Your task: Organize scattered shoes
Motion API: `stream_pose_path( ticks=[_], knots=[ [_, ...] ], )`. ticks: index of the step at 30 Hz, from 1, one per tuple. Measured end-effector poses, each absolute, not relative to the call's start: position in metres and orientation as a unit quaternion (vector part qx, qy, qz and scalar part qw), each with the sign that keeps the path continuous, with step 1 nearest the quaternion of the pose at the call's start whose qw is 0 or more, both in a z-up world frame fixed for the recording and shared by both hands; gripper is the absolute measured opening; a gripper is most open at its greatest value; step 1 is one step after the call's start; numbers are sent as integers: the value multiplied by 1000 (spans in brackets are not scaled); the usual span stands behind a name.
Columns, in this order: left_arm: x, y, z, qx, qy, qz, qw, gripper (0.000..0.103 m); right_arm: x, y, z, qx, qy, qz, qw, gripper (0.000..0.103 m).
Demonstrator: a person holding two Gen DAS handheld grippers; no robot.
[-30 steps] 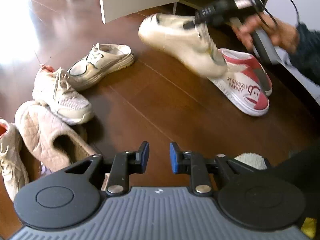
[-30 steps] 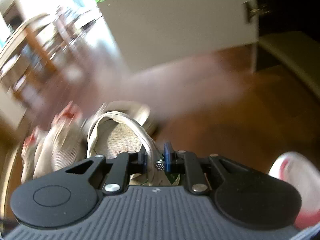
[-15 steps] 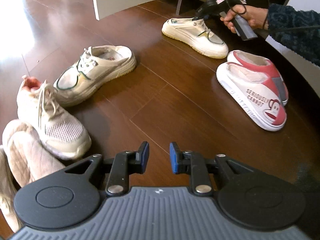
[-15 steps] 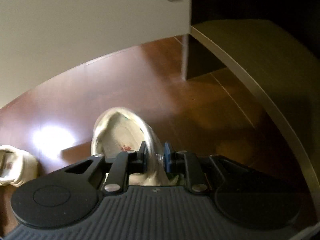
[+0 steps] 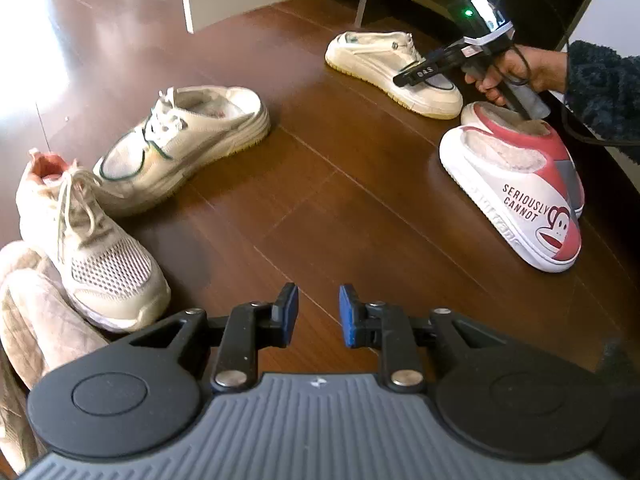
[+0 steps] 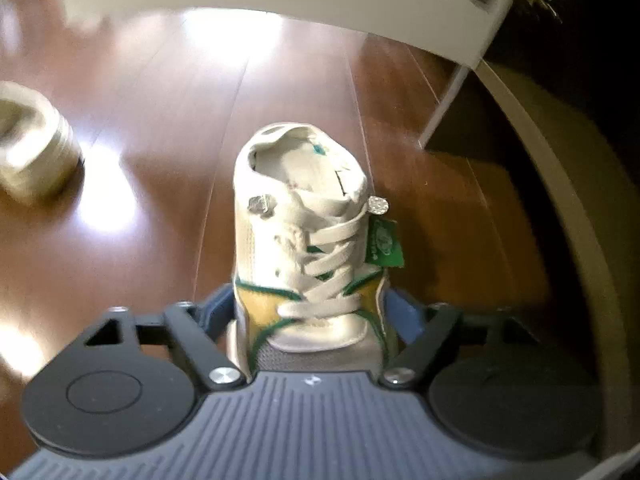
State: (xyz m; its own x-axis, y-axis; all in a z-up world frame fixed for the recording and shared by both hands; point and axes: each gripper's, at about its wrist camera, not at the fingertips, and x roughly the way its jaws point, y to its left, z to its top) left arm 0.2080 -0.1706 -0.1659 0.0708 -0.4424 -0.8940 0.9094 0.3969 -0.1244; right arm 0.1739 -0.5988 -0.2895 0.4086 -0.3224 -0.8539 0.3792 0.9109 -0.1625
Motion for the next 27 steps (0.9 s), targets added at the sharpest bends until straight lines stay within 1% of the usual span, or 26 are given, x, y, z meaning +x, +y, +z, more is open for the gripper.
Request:
stream_pose_path(
  ticks=[4, 11, 14, 16, 18, 19, 20, 24, 25, 27],
  knots=[
    [211, -167, -166, 243, 480, -481, 693, 27, 176, -611, -291, 33, 500, -227, 835, 70],
    [209, -164, -172, 247, 488, -478, 687, 27, 168, -624, -292, 42, 496, -256, 829, 70],
    [210, -164, -174, 248, 490, -476, 687, 27, 168, -625, -292, 36, 498, -252, 829, 75],
    [211, -164, -173, 250, 489, -471, 690, 28, 171, -627, -292, 29, 505, -250, 826, 82],
    [214, -161, -171, 249, 486, -467, 696, 30, 168, -620, -286, 21, 509, -258, 821, 82],
    [215, -159, -170, 248, 485, -464, 699, 35, 163, -615, -279, 20, 499, -264, 825, 82],
    [217, -157, -168, 247, 483, -458, 704, 38, 157, -605, -269, 19, 479, -271, 835, 83],
    [226, -151, -159, 252, 468, -442, 723, 38, 149, -563, -235, 74, 417, -209, 882, 83],
    [228, -151, -157, 252, 464, -441, 726, 40, 151, -553, -232, 99, 416, -181, 886, 83],
    [243, -152, -148, 239, 454, -429, 743, 51, 159, -530, -229, 139, 419, -125, 889, 82]
  ],
)
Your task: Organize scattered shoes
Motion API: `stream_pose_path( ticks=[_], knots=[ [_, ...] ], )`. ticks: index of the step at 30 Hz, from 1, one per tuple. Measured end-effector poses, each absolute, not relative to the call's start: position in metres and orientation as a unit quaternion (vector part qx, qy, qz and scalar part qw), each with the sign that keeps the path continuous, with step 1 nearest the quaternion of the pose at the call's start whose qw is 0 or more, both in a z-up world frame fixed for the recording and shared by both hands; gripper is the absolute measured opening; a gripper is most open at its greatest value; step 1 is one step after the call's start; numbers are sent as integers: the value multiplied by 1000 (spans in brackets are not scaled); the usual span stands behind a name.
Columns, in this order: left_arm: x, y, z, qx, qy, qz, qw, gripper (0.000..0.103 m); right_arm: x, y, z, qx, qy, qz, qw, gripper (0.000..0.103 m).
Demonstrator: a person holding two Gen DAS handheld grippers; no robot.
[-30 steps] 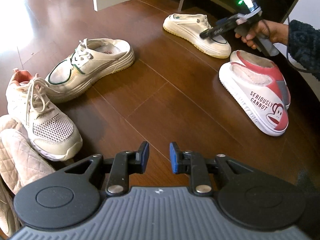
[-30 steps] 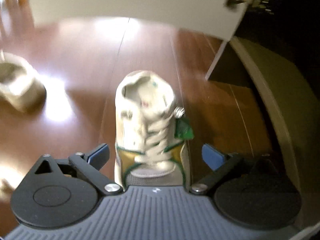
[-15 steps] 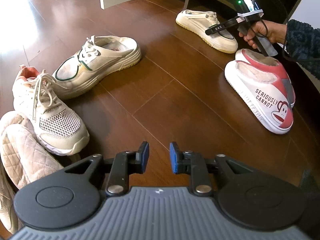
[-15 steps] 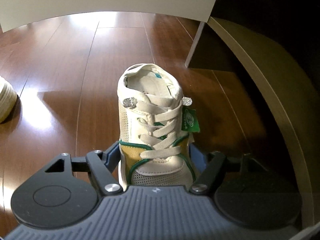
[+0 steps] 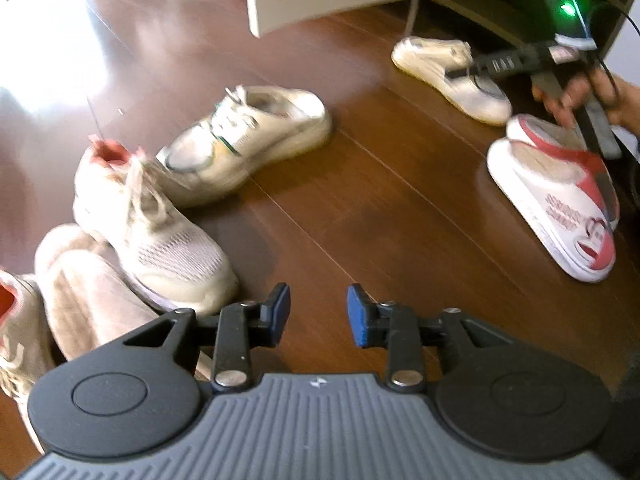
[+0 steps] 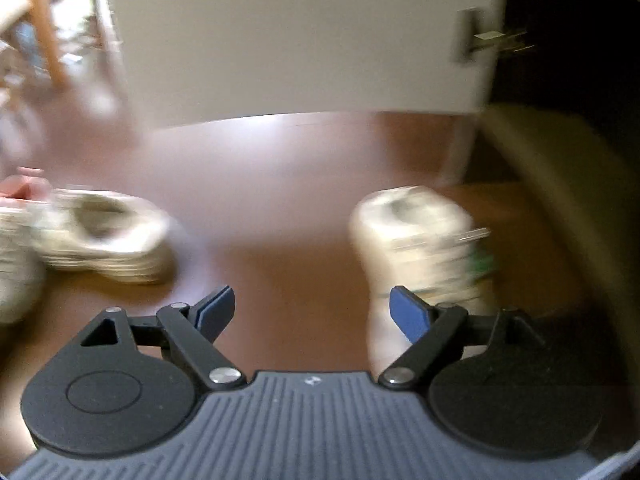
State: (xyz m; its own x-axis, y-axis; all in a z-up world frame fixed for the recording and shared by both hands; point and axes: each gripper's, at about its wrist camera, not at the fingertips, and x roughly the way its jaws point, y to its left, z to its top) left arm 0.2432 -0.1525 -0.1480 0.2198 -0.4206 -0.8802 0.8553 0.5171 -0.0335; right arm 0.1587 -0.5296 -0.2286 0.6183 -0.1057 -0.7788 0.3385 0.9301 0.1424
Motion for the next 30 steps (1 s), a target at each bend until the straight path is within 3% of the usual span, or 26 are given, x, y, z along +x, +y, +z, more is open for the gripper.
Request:
stream_pose_path(
  ticks=[2, 7, 12, 17, 18, 19, 20, 21, 28, 29, 30],
  knots=[
    [258, -155, -141, 225, 438, -411, 768, 56, 173, -504, -229, 154, 419, -76, 891, 82],
    [305, -172, -135, 215, 404, -380, 804, 56, 212, -449, -236, 128, 416, -3, 900, 75],
    [359, -184, -144, 153, 431, -350, 817, 56, 263, -404, -244, 49, 396, 55, 915, 72],
    [364, -179, -162, 153, 453, -334, 812, 56, 314, -374, -262, 4, 398, 89, 913, 61],
    [362, -178, -164, 159, 456, -333, 810, 56, 323, -371, -266, -1, 401, 93, 911, 54],
    [359, -177, -167, 165, 457, -332, 808, 56, 329, -369, -270, -4, 403, 98, 910, 30],
    [356, -175, -169, 170, 460, -331, 806, 56, 329, -370, -272, -6, 401, 103, 910, 27],
    [352, -172, -170, 173, 463, -332, 804, 56, 330, -371, -275, -8, 400, 108, 910, 8],
    [336, -162, -168, 205, 458, -354, 789, 56, 275, -440, -266, -56, 416, 240, 875, 8],
    [334, -165, -169, 207, 459, -361, 785, 56, 266, -453, -264, -65, 426, 247, 868, 9],
    [330, -169, -171, 209, 460, -368, 780, 56, 255, -468, -259, -77, 439, 239, 863, 18]
  ],
)
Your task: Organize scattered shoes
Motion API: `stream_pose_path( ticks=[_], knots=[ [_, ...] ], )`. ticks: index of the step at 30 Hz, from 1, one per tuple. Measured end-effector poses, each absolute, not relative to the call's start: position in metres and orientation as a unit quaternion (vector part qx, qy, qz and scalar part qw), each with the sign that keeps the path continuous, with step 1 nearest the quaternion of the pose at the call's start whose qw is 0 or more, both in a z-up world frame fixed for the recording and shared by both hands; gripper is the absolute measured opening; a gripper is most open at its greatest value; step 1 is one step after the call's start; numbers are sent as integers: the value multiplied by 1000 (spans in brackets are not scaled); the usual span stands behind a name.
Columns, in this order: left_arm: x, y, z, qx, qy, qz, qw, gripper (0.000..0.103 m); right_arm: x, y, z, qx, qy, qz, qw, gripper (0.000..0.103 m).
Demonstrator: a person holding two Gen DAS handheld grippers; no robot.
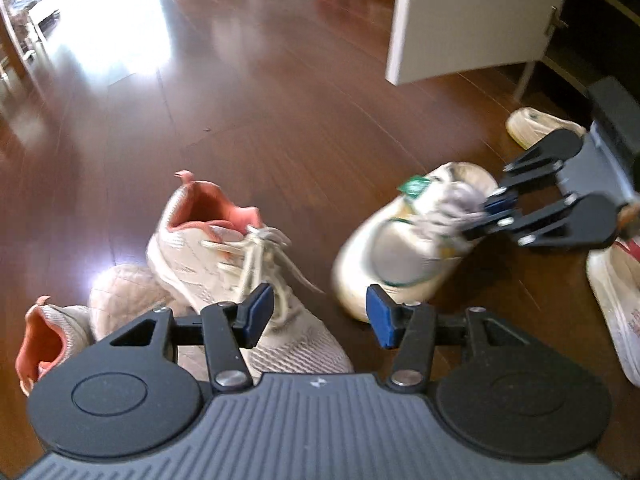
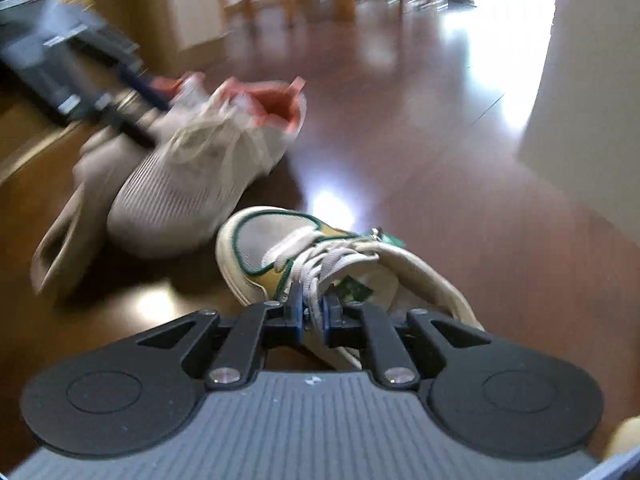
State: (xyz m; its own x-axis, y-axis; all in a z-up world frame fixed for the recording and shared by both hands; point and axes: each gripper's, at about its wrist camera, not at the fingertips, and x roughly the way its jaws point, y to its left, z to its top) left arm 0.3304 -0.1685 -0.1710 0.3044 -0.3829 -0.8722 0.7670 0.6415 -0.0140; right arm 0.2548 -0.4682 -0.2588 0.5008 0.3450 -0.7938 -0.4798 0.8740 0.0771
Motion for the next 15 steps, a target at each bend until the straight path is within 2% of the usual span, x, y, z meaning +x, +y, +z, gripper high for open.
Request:
stream_pose_path(
  ticks=[1, 3, 9, 12, 15],
  knots=[
    [328, -172, -172, 210, 461, -374, 777, 56, 247, -478, -253, -81, 446, 212, 866, 45],
    [321, -186, -179, 219, 462, -392, 764, 56, 225, -498, -236, -43, 439, 122, 889, 69],
    [302, -243, -220, 239, 478, -439, 722, 56, 152, -528, -224, 198, 424, -120, 876, 72],
    [302, -264, -249, 262, 479, -431, 718, 58, 113, -521, -228, 282, 402, -143, 859, 74],
    [306, -265, -256, 203, 505, -440, 714, 54, 89, -508, -233, 324, 397, -147, 846, 74]
  ],
)
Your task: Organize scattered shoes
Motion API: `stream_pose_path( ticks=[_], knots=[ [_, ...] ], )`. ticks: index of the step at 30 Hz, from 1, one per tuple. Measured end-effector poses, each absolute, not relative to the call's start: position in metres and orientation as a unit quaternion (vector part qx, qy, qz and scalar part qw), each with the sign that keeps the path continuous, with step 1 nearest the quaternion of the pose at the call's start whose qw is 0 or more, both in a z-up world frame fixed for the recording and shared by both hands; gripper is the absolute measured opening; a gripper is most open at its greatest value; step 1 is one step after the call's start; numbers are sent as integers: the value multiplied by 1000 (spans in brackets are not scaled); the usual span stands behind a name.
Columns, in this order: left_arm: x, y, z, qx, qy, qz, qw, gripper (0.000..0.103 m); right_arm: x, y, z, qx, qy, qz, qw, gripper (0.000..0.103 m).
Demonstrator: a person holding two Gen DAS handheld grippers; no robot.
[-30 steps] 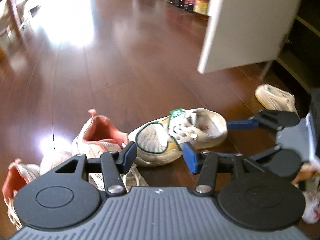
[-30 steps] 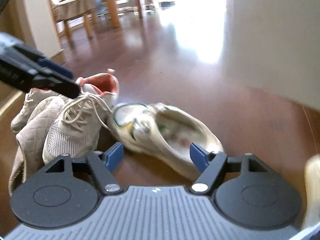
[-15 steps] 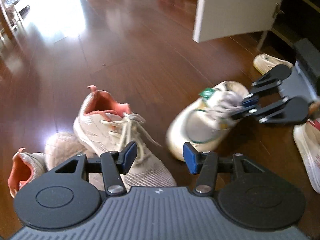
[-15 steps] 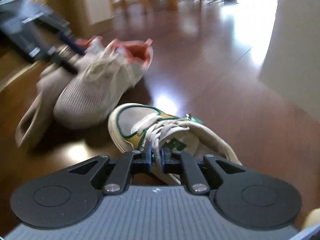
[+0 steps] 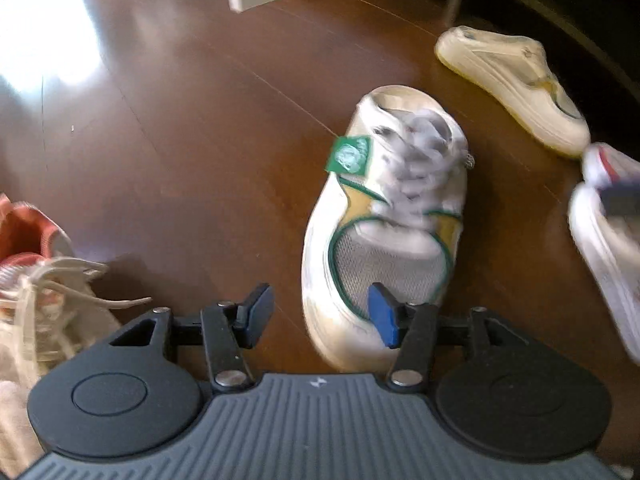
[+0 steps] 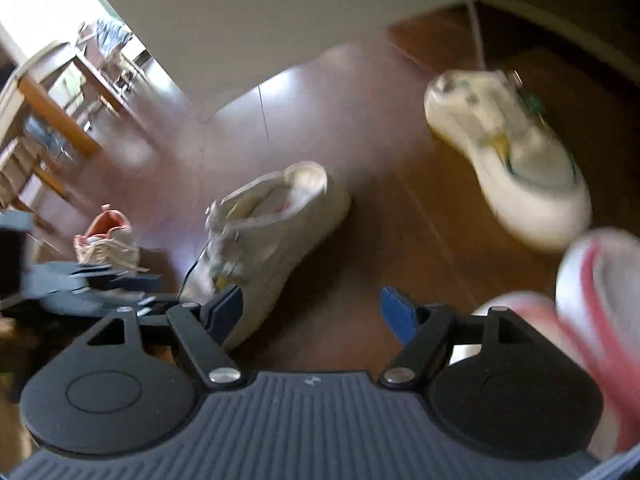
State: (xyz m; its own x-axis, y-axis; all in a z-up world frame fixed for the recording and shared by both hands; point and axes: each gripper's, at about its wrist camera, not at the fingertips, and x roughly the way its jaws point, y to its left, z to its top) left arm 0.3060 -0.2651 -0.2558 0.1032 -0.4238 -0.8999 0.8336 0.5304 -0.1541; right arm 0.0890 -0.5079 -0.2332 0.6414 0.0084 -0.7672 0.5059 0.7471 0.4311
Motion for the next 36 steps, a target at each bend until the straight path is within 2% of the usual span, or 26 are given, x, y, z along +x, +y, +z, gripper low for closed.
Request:
stream_pose_path(
  ticks=[4, 8, 10, 13, 16, 18, 20, 23, 27, 29, 31, 32, 36],
  knots=[
    [283, -270, -254, 216, 500, -461, 700, 55, 73, -517, -231, 307, 401, -176, 845, 74],
    [277, -275, -248, 194, 540, -490, 656, 53, 62, -542, -221, 316, 380, -219, 841, 75],
    [265, -281, -231, 225, 510, -551, 621, 51, 57, -548, -217, 315, 372, -230, 842, 76],
    [254, -283, -206, 310, 397, -579, 642, 52, 46, -552, -210, 300, 368, -244, 845, 77],
    [245, -292, -207, 489, 225, -587, 605, 55, 35, -552, -203, 279, 375, -260, 845, 79],
    [235, -286, -228, 644, 55, -591, 483, 60, 22, -554, -197, 267, 383, -274, 841, 80],
    [234, -280, -251, 731, -63, -573, 365, 61, 10, -558, -193, 267, 386, -284, 836, 81],
    [243, -283, -271, 780, -180, -547, 245, 61, -13, -565, -188, 272, 389, -307, 825, 83],
    [247, -307, -279, 772, -278, -552, 149, 60, -40, -573, -191, 309, 384, -335, 803, 84],
    [247, -311, -284, 773, -295, -554, 92, 55, -49, -578, -196, 338, 377, -344, 791, 84],
    [247, -311, -289, 781, -288, -552, 47, 41, -54, -580, -198, 355, 372, -346, 785, 84],
    [247, -311, -292, 785, -283, -550, 28, 40, -56, -579, -198, 360, 370, -343, 784, 84],
    [239, -318, -278, 772, -175, -603, 101, 39, -46, -559, -196, 338, 373, -305, 808, 83]
  ],
)
